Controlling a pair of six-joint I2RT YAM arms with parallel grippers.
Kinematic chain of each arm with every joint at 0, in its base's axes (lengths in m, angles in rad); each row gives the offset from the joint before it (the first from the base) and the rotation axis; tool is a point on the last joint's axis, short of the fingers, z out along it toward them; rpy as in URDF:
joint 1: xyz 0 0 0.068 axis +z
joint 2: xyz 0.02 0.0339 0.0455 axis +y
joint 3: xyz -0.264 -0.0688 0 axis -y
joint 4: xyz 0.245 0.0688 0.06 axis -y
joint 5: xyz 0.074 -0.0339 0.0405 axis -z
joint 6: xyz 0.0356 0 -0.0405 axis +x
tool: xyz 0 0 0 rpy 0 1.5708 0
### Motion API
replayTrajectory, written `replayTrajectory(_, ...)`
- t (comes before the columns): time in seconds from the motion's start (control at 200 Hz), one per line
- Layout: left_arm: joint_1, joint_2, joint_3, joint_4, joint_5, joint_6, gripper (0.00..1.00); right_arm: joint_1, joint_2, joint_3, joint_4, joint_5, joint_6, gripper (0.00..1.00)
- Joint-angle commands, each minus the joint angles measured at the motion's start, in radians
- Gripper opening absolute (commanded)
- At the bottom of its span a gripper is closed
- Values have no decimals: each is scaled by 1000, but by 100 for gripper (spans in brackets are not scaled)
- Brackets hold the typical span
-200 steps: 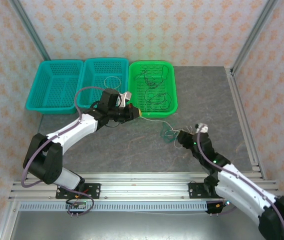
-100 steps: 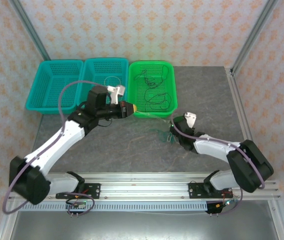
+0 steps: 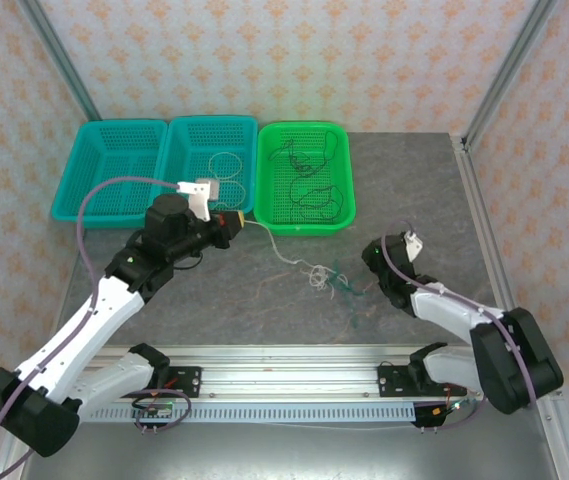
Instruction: Untangle the cables
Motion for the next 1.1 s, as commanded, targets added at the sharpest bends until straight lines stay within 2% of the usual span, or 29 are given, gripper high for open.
replayTrajectory(0.0,7,0,-9,19,-20,-4,0,85,-42,36,101,-219,-334,57)
replayTrajectory(0.07,7,12,-4,27,-16,-6,0,182,-33,85,29,-262,-483,61)
replayTrajectory(0.125,6,18,-1,31,-15,-6,0,228,-9,114,-3,-312,-534,63)
replayTrajectory(0.225,6,24,3,29,-24,-7,0,310,56,150,-14,-367,-585,66)
replayTrajectory(0.355,7,22,6,17,-51,-9,0,368,173,200,-2,-448,-601,69)
replayTrajectory(0.55,6,-1,7,7,-87,-8,0,478,363,309,-25,-420,-634,70)
replayTrajectory(0.611,6,-8,8,2,-103,-8,0,504,422,345,-57,-371,-650,69)
replayTrajectory(0.726,6,-34,20,-54,-193,-1,0,515,494,389,-148,-159,-609,56)
replayTrajectory(0.861,25,-36,93,-271,-500,-32,0,512,453,350,-179,79,-562,16)
replayTrajectory(0.916,66,-32,101,-322,-556,-64,0,498,417,322,-176,117,-540,2)
replayTrajectory(1.091,222,-6,23,-344,-440,-193,0,408,277,224,-181,133,-433,0)
